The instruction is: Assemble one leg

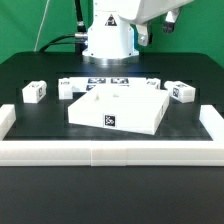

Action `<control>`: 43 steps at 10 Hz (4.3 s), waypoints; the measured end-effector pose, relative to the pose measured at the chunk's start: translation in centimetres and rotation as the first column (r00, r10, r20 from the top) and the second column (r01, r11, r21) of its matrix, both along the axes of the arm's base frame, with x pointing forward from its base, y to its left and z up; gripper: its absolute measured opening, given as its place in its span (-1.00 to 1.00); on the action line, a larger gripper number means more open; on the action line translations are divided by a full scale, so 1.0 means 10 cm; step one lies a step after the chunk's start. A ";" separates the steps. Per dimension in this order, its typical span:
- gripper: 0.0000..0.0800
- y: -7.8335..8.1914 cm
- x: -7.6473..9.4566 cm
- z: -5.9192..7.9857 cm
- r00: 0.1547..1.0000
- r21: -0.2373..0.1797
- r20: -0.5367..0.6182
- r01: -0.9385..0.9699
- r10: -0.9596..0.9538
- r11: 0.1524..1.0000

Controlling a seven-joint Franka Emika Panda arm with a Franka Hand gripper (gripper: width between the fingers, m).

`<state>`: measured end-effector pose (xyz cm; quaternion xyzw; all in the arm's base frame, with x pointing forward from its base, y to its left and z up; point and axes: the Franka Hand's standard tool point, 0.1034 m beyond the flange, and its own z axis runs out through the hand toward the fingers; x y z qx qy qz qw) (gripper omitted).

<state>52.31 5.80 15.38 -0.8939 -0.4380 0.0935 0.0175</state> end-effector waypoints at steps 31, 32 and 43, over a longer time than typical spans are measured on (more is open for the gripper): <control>0.62 -0.35 -1.04 -1.33 0.961 0.086 0.143 -0.249 0.235 0.965; 0.62 -0.34 -1.06 -1.36 0.962 0.088 0.137 -0.248 0.235 0.965; -0.85 -0.34 -1.08 -1.43 0.964 0.092 0.131 -0.245 0.232 0.965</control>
Offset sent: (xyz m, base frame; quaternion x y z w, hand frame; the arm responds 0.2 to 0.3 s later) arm 0.0000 0.0000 0.0000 0.0000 0.0000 0.0000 1.0000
